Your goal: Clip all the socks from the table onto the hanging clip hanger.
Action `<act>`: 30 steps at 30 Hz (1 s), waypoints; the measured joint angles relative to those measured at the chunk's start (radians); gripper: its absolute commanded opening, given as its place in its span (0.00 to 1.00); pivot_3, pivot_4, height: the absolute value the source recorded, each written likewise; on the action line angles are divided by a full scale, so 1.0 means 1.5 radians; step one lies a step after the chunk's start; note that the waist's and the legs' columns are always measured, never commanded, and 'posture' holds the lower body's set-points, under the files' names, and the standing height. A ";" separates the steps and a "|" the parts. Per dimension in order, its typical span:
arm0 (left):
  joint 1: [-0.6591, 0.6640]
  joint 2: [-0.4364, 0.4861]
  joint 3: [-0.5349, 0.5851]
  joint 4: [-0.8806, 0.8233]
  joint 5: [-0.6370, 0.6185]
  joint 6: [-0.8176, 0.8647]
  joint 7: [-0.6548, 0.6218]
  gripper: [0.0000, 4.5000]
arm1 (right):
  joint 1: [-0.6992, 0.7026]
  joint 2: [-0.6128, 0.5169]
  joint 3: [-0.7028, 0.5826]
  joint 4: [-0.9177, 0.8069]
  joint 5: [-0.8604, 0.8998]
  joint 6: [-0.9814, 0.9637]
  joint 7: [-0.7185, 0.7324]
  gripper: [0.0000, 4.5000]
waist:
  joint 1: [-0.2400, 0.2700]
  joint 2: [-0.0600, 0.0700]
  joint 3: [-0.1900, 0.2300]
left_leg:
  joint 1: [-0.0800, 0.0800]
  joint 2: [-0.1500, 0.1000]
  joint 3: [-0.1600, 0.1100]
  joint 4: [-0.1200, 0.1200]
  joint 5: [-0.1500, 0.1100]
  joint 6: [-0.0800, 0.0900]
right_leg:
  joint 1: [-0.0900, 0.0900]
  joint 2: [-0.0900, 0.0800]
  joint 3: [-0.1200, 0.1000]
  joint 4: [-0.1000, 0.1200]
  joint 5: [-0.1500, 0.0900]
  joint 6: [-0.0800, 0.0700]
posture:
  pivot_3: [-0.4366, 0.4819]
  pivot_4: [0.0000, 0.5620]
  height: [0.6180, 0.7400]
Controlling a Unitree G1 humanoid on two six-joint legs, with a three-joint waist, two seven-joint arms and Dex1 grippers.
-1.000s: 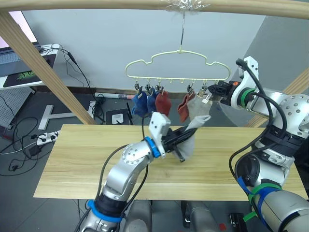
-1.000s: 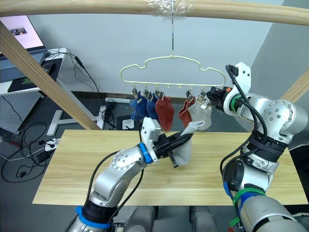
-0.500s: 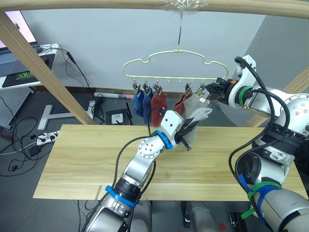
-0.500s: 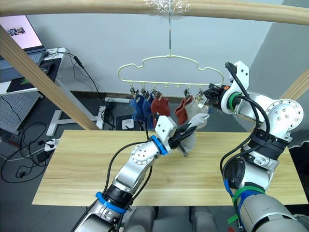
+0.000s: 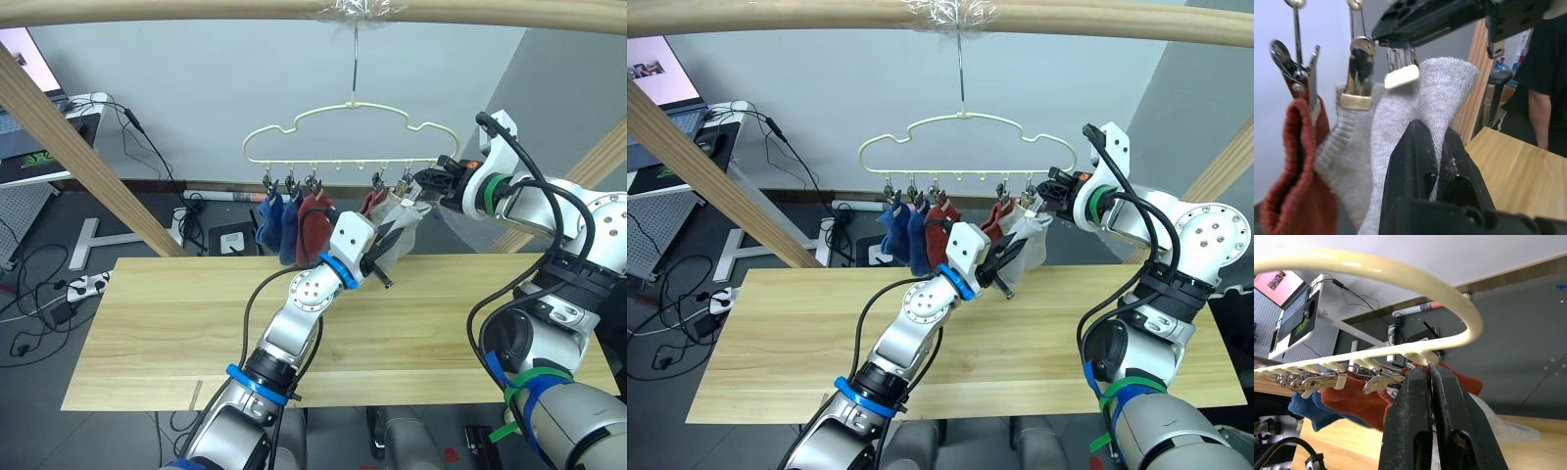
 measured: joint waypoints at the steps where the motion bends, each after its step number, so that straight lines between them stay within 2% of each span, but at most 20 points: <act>1: -0.001 -0.001 0.001 0.001 0.001 0.000 0.002 0.00 | 0.000 0.000 -0.001 0.002 0.010 0.000 -0.009 0.00 | 0.000 0.000 0.000 | 0.000 0.000 0.000 0.000 0.000 0.000 | 0.000 0.000 0.000 0.000 0.000 0.000 | 0.71 0.45 1.00; 3: -0.003 -0.005 0.002 0.001 0.001 0.000 0.005 0.00 | 0.000 -0.003 -0.003 0.006 0.022 0.000 -0.021 0.00 | -0.001 0.000 0.000 | 0.000 0.000 0.000 0.000 0.000 0.000 | 0.000 0.000 0.000 0.000 0.000 0.000 | 0.71 0.45 1.00; 6: -0.005 -0.012 0.003 0.001 0.001 0.000 0.010 0.00 | 0.000 -0.006 -0.005 0.013 0.036 0.000 -0.037 0.17 | -0.003 0.000 0.000 | 0.000 0.000 0.000 0.000 0.000 0.000 | 0.000 0.000 0.000 0.000 0.000 0.000 | 0.71 0.45 1.00; 13: -0.005 -0.022 0.001 0.000 0.001 0.000 0.008 0.00 | 0.001 -0.027 -0.012 0.025 0.050 0.000 -0.043 0.76 | -0.013 0.000 0.000 | 0.000 0.000 0.000 0.000 0.000 0.000 | 0.000 0.000 0.000 0.000 0.000 0.000 | 0.72 0.45 1.00; 16: -0.005 -0.023 -0.001 0.000 0.001 0.001 -0.001 0.00 | 0.012 -0.080 0.038 -0.005 0.041 -0.002 0.018 0.98 | -0.014 0.000 0.000 | 0.000 0.000 0.000 -0.001 0.000 0.000 | 0.000 0.000 0.000 0.000 0.000 0.000 | 0.72 0.45 1.00; 17: -0.005 -0.023 -0.001 0.000 0.001 0.001 -0.004 0.00 | 0.018 -0.098 0.060 -0.023 0.034 -0.004 0.040 0.99 | -0.014 0.000 0.000 | 0.000 0.000 0.000 -0.001 0.000 0.000 | 0.000 0.000 0.000 0.000 0.000 0.000 | 0.72 0.45 1.00; 19: -0.006 -0.026 -0.002 0.001 -0.003 0.002 -0.008 0.12 | 0.054 -0.148 0.126 -0.085 0.016 -0.030 0.107 1.00 | -0.014 0.000 0.000 | -0.001 0.000 0.000 -0.001 0.000 0.000 | 0.000 0.000 0.000 -0.001 0.000 0.001 | 0.72 0.44 1.00; 22: -0.008 -0.040 0.000 0.001 -0.016 0.013 -0.021 0.29 | 0.096 -0.186 0.186 -0.134 -0.012 -0.066 0.174 1.00 | -0.014 0.000 0.000 | -0.001 0.000 0.000 0.000 0.000 0.000 | 0.000 0.000 0.000 0.000 0.000 0.001 | 0.71 0.44 1.00; 26: -0.009 -0.055 0.003 0.005 -0.040 0.040 -0.035 0.57 | 0.153 -0.221 0.234 -0.187 -0.051 -0.119 0.241 1.00 | -0.014 0.000 0.000 | 0.000 0.000 0.000 0.000 0.000 0.000 | 0.000 0.000 0.000 0.000 -0.001 0.001 | 0.71 0.43 1.00; 30: 0.005 -0.032 0.013 0.009 -0.053 0.059 -0.051 0.84 | 0.216 -0.262 0.269 -0.239 -0.099 -0.167 0.291 1.00 | -0.013 0.000 0.000 | 0.000 0.000 0.000 0.000 0.000 0.000 | 0.000 0.000 0.000 0.000 0.000 0.001 | 0.73 0.43 1.00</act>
